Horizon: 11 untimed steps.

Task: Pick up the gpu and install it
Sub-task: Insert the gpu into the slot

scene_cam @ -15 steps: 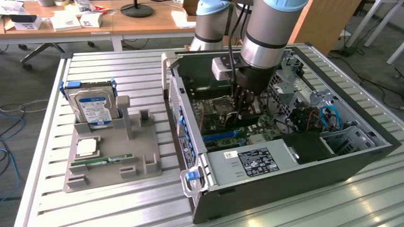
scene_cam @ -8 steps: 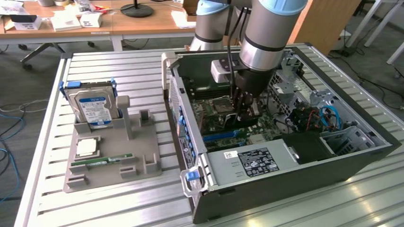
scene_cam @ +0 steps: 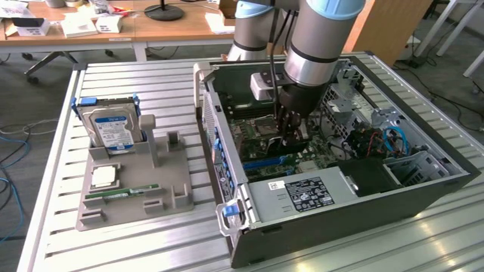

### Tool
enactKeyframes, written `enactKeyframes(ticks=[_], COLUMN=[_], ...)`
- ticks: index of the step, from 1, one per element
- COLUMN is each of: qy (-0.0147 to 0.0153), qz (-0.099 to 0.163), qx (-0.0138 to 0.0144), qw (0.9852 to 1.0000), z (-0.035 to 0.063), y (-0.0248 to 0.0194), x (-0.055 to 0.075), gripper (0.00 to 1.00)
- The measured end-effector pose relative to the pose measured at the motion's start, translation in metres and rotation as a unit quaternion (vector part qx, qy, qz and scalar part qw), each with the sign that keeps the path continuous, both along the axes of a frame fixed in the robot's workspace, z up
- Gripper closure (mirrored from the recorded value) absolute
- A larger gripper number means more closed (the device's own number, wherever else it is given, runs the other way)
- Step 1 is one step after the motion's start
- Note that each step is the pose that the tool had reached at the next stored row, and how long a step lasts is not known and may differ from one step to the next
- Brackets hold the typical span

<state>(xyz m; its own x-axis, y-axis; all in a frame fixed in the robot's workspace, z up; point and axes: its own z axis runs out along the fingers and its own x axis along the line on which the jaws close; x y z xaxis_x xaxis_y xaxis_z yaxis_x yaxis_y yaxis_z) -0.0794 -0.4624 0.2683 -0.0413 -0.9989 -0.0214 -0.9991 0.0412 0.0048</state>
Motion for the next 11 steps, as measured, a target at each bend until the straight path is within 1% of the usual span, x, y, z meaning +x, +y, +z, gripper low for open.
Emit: enactKeyframes(ticks=[11], qy=[0.0], qz=[0.0], qx=[-0.0001], qw=[1.0], z=[-0.0023], y=[0.0], x=[-0.0033], gripper=[0.74])
